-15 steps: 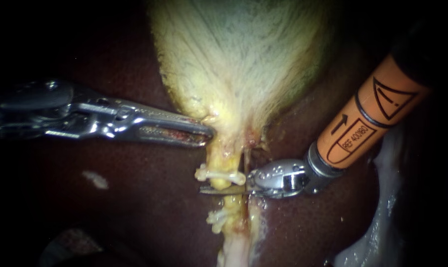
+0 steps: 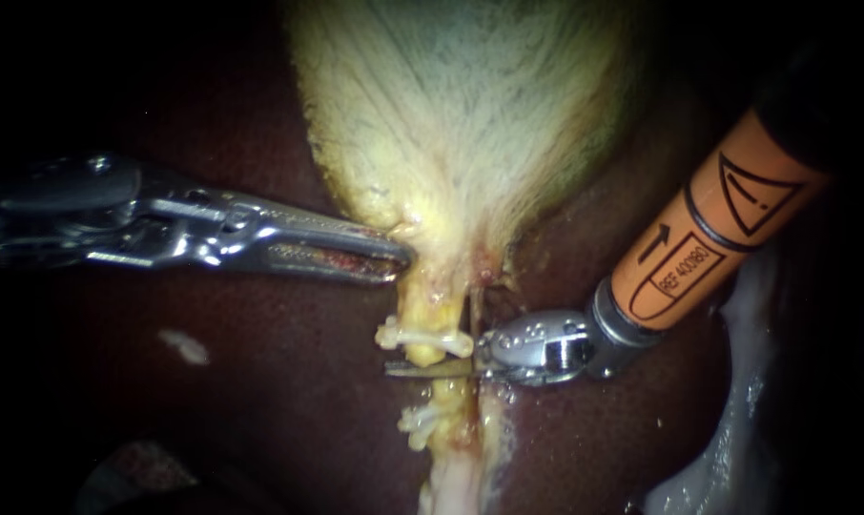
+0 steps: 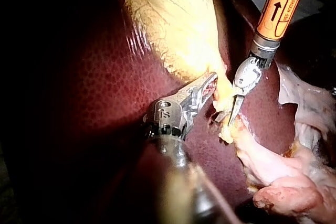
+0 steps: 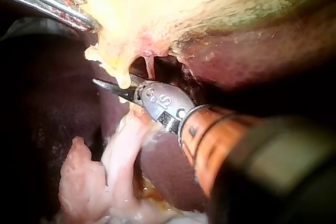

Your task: Go back from the cut left tube

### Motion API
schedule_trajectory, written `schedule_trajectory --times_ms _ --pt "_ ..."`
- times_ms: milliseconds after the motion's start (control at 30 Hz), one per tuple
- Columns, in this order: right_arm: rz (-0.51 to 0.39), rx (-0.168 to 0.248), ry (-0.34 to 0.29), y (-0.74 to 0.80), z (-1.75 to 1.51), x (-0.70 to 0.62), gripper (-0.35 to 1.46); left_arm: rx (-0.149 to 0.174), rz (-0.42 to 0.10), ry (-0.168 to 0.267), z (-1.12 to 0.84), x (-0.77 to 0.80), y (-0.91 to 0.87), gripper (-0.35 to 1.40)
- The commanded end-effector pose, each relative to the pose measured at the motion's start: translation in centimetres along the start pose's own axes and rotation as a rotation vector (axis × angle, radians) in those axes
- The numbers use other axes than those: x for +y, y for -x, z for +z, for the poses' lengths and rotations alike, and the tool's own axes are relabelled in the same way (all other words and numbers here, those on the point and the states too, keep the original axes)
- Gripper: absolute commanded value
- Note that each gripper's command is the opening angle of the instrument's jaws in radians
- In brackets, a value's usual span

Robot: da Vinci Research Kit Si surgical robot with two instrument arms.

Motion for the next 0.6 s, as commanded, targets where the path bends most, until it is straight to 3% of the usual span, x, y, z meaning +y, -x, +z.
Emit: schedule_trajectory --times_ms 33,400,600 --pt "-0.002 0.005 0.002 0.0 0.0 0.0 0.68 0.0 0.0 0.0 0.0 0.0 0.0 -0.35" --pt "-0.002 0.005 0.0 -0.02 0.0 -0.04 0.84 0.0 0.0 0.0 0.0 0.0 0.0 -0.35" --pt "-0.009 0.004 -0.011 -0.08 -0.01 -0.25 0.93 0.0 0.0 0.0 0.0 0.0 0.01 -0.35"
